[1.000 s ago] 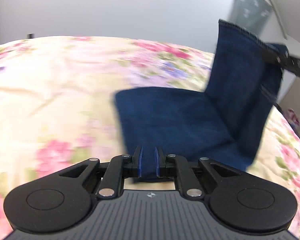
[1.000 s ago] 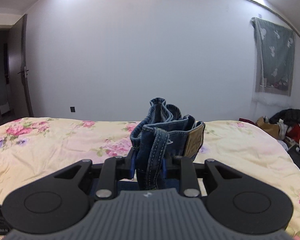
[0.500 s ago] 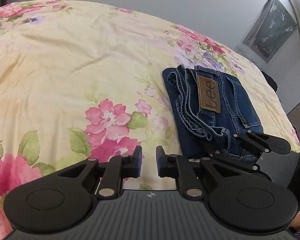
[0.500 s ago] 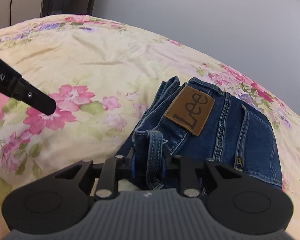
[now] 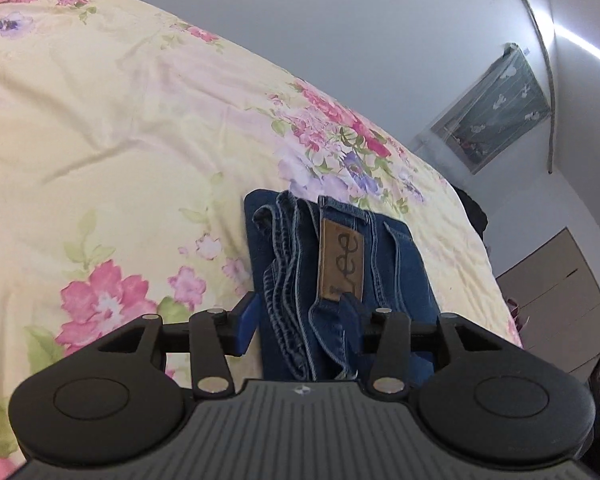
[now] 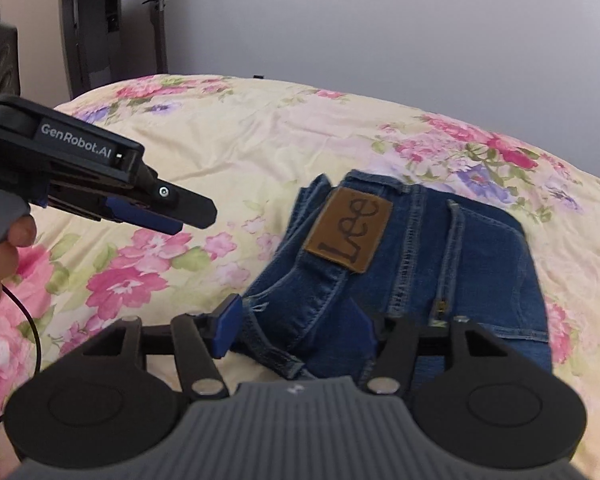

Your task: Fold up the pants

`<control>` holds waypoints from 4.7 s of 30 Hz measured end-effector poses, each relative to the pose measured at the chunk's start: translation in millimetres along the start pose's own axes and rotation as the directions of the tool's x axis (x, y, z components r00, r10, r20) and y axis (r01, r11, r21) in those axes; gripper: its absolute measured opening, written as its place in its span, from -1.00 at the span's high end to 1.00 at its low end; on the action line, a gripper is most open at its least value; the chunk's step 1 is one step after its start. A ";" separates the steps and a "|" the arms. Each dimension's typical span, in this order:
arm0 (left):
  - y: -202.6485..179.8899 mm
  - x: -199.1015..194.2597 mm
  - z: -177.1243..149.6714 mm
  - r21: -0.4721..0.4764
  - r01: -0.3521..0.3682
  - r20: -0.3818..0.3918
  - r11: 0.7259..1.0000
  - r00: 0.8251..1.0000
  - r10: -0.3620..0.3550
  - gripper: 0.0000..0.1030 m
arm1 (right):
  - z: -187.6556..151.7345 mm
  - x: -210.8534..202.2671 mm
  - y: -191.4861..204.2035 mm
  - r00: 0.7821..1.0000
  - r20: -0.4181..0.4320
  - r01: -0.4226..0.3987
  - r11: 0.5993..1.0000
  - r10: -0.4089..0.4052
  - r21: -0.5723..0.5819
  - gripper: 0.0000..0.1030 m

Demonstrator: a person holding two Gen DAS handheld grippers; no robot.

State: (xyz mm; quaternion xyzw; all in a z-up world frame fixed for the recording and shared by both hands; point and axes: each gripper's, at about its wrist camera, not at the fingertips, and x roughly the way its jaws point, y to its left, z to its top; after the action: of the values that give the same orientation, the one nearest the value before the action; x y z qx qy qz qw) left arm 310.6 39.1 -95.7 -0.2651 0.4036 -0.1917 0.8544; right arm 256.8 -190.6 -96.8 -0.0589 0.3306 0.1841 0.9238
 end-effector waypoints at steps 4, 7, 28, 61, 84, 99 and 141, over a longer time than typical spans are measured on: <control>10.5 37.8 21.7 -0.080 0.038 0.001 0.996 0.999 -0.038 0.01 | -0.4 3.5 -49.1 0.992 -0.010 0.123 0.990 -0.122 0.068 0.31; 26.2 71.4 35.5 -0.168 0.067 -0.024 0.984 0.997 -0.072 0.02 | -5.2 11.3 -81.8 0.987 -0.027 0.159 0.977 -0.157 0.140 0.32; -15.4 126.6 44.7 0.448 -0.130 0.003 0.885 0.990 0.144 0.54 | -46.3 37.5 -96.5 0.973 0.063 0.179 0.900 -0.222 0.397 0.34; -61.8 99.4 57.2 0.177 0.021 0.024 0.984 0.999 -0.025 0.81 | -62.0 -3.1 -118.4 0.946 0.181 0.136 0.837 -0.268 0.530 0.35; -56.5 133.2 39.5 0.347 -0.217 -0.025 0.912 0.970 0.241 0.43 | -105.3 -14.0 -160.0 0.959 -0.033 0.234 0.719 -0.281 0.654 0.99; 7.5 75.4 -1.3 -0.022 -0.111 -0.099 0.994 0.989 0.109 -0.68 | -125.2 6.5 -207.3 0.992 0.123 -0.089 0.569 -0.022 0.818 0.09; 27.6 -37.0 35.7 0.085 -0.012 -0.046 0.996 0.999 0.016 0.31 | 30.2 1.8 -119.7 0.946 0.090 -0.291 0.692 0.312 0.661 0.60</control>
State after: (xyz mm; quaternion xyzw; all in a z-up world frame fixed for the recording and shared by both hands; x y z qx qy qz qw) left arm 319.8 91.5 -71.7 -0.2213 0.4167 -0.2089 0.8566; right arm 321.3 -293.9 -76.1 0.3267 0.3929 0.2019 0.8355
